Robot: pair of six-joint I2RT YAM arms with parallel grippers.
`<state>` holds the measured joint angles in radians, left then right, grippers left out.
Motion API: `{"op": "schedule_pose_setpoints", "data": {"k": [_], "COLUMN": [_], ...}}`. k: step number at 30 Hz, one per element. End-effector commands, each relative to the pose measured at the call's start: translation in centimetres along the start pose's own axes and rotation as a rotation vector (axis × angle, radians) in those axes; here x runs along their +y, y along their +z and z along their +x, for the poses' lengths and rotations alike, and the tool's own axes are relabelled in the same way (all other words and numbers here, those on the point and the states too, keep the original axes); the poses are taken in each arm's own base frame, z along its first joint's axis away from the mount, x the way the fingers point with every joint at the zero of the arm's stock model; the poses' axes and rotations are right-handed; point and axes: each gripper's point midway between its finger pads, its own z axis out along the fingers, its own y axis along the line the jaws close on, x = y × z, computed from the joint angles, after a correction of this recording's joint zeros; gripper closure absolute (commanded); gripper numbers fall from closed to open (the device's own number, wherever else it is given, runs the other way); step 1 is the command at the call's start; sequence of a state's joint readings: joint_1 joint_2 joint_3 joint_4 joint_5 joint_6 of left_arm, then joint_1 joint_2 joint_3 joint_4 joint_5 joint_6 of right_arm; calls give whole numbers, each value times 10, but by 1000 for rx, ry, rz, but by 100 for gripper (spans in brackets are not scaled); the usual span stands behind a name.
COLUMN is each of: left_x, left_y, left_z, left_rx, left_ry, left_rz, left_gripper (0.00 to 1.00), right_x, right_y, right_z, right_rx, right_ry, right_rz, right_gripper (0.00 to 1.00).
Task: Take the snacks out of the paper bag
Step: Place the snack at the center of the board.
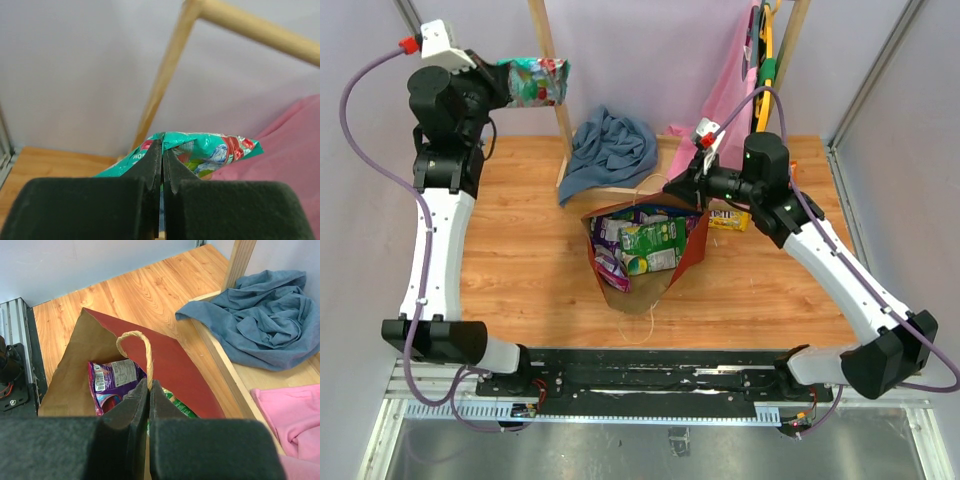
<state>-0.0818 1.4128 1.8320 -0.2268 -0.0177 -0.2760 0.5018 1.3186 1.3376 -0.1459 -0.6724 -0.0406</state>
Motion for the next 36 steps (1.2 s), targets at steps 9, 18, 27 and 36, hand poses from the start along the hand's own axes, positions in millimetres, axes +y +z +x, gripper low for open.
{"op": "schedule_pose_setpoints", "data": {"k": [9, 18, 27, 36], "left_x": [96, 169, 252, 300], "left_y": [7, 6, 11, 17], "left_z": [99, 192, 275, 323], "left_rx": [136, 208, 172, 153], "left_ry": [-92, -234, -503, -577], "left_rz": [-184, -318, -408, -580], "left_gripper": [99, 99, 99, 100], "right_x": [-5, -5, -5, -8], "right_y": [-1, 5, 7, 10], "right_z": [4, 11, 14, 18], "right_rx": [3, 17, 25, 36], "right_ry": [18, 39, 44, 47], "right_rz": [-9, -27, -34, -28], "right_gripper": [99, 99, 99, 99]}}
